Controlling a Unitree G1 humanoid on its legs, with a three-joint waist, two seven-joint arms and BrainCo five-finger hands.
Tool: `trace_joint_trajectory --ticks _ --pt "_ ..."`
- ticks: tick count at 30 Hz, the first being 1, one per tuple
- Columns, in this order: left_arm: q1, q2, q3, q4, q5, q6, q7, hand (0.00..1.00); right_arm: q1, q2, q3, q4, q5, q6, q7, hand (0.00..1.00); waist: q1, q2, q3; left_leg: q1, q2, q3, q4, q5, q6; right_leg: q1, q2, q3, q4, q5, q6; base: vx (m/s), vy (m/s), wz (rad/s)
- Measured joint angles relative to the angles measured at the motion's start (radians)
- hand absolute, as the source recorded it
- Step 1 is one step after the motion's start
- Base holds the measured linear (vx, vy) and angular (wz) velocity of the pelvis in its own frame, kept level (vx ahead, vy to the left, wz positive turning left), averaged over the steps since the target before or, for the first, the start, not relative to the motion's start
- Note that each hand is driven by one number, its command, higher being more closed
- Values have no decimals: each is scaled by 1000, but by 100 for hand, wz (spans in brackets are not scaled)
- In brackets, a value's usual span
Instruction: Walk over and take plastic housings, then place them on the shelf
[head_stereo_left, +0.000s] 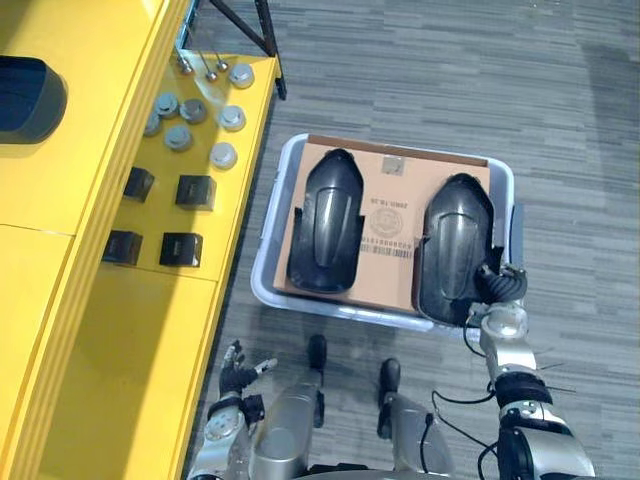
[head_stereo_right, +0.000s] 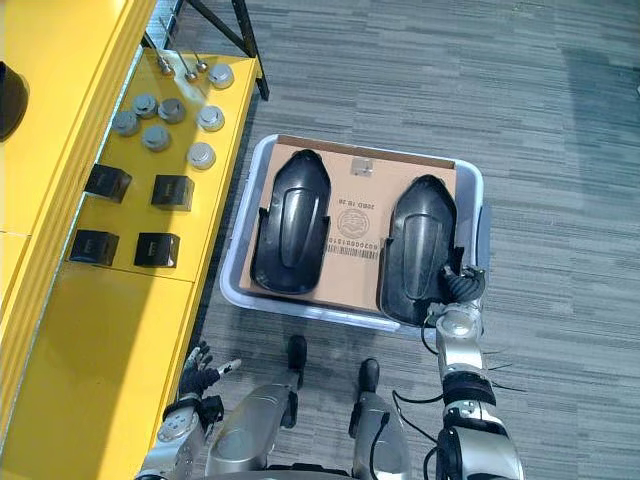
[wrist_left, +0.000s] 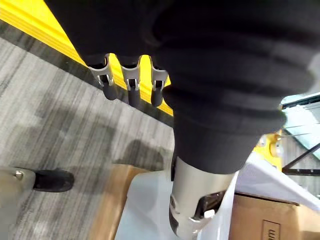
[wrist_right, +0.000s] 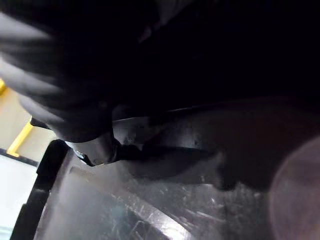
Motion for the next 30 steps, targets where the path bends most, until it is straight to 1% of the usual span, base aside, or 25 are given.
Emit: trace_joint_trajectory --ticks 2,3,4,5,7,9,12,14,15,16,18,20,22,23,26,27,28,30 --pt "12 0 -2 -46 0 0 -2 0 33 15 0 -72 -1 -1 -2 100 -3 -4 -3 0 1 -2 -3 3 -3 0 0 -2 0 0 0 0 0 0" --pt "24 0 -3 -82 0 1 -4 0 44 25 1 -103 -1 -4 -2 100 -11 -9 -7 6 1 -1 -15 4 -5 1 1 -1 -1 0 0 0 0 0" --pt "47 0 -13 -144 2 1 -7 0 57 41 1 -151 -4 -5 -5 100 -24 -16 -11 23 2 -1 -30 7 -7 12 1 -2 -5 0 0 0 0 0" --pt "52 0 -14 -156 2 1 -8 0 58 45 2 -159 -6 -7 -5 100 -24 -17 -13 27 2 -1 -34 9 -7 14 1 -2 -6 0 0 0 0 0" --pt "80 0 -43 -255 3 1 -19 0 100 61 19 -241 -37 -28 -11 100 -26 -21 -57 34 2 1 -53 9 -11 18 2 0 -19 0 0 43 -18 -2" --pt "82 0 -55 -334 3 -1 -18 0 117 74 34 -296 -61 -35 -11 100 -27 -23 -79 39 2 -3 -53 12 -6 28 2 -5 -25 0 0 61 -27 5" --pt "85 -11 -57 -476 14 -10 -12 0 124 102 61 -382 -90 -38 -16 100 -31 -23 -88 75 0 -11 -66 12 -7 68 2 -17 -39 -2 0 40 -26 8" --pt "94 -31 -60 -596 26 -26 15 0 125 120 89 -465 -122 -43 -27 100 -39 -22 -115 81 -1 -14 -78 12 -7 74 2 -20 -48 -3 0 50 -24 5" --pt "94 -37 -60 -626 31 -30 25 0 125 126 95 -490 -133 -44 -27 100 -42 -22 -121 84 -1 -17 -80 12 -7 79 1 -23 -52 -3 0 64 -22 11" --pt "90 -46 -68 -687 53 -38 48 0 125 132 115 -539 -162 -50 -28 100 -50 -23 -132 95 -3 -24 -86 14 -3 91 0 -32 -54 -4 1 55 -18 12" --pt "74 -47 -84 -747 69 -42 65 0 126 132 133 -584 -192 -63 -28 100 -51 -23 -136 106 -3 -26 -86 15 -3 105 0 -39 -55 -4 1 41 -12 10" --pt "52 -53 -114 -823 103 -55 99 0 122 132 161 -648 -242 -71 -29 100 -51 -22 -156 112 -3 -29 -87 15 -3 111 0 -43 -55 -4 1 29 -8 6" --pt "24 -59 -137 -860 115 -58 122 0 117 133 184 -676 -272 -74 -29 100 -52 -22 -159 129 -3 -30 -91 15 -3 128 0 -45 -55 -5 1 8 -4 2" --pt "9 -60 -154 -879 135 -60 137 0 116 131 205 -691 -282 -74 -28 100 -52 -21 -173 135 -4 -29 -99 18 -2 129 -1 -44 -55 -7 0 0 0 0" --pt "-32 -60 -201 -893 180 -60 156 0 111 131 247 -719 -305 -74 -28 100 -54 -17 -190 148 -6 -30 -108 22 -1 137 -3 -44 -55 -13 3 0 0 0" --pt "-51 -60 -227 -897 205 -60 161 0 111 131 270 -732 -310 -74 -28 100 -55 -15 -201 148 -8 -31 -108 22 -1 137 -4 -44 -54 -15 4 -36 -3 0" --pt "-69 -60 -252 -898 270 -53 172 0 111 131 294 -745 -316 -74 -26 100 -56 -12 -207 151 -8 -31 -109 24 -1 139 -5 -44 -52 -16 5 -37 -2 0" --pt "-92 -61 -290 -898 328 -40 179 0 110 134 325 -752 -317 -76 -26 100 -57 -9 -216 156 -9 -31 -110 26 0 142 -6 -44 -50 -16 5 -42 1 0"
